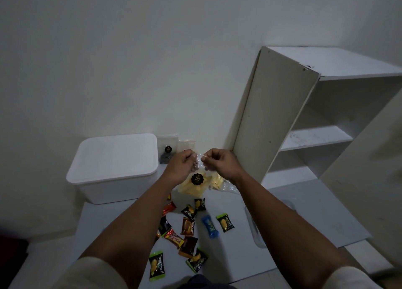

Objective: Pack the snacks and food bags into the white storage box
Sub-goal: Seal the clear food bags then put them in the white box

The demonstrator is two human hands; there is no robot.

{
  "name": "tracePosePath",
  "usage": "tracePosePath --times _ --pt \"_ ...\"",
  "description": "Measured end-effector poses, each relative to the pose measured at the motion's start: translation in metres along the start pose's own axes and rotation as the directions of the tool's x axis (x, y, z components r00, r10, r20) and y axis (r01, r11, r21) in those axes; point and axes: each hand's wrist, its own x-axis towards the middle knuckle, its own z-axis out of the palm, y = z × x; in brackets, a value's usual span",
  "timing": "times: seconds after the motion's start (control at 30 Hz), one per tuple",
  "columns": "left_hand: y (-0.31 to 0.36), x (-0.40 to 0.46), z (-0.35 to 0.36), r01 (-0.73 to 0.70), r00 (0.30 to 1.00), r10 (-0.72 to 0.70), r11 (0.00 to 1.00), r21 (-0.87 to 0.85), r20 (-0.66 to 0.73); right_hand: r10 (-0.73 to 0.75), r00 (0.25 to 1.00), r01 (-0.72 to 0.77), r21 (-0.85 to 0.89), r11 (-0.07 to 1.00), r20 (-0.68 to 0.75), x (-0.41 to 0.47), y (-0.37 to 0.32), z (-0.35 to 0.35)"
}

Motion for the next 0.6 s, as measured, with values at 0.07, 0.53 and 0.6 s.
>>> tracePosePath --times 0.07,0.53,0.6 --pt "-0.002 -0.002 0.000 -0.015 0.996 0.020 0.999 0.051 -0.083 0.004 0.999 -0.004 -0.015 1.000 -0.038 0.000 0.002 0.002" --pt "0.007 -0.005 0.011 0.130 0.982 -0.160 0.956 -0.262 -0.098 -0.049 0.995 0.053 0.043 0.998 -0.084 -0.003 0.002 0.017" --pt "0.006 -0.004 0.009 0.138 0.981 -0.168 0.955 -0.263 -0.094 0.001 0.998 0.006 0.099 0.995 -0.069 -0.003 0.003 0.018"
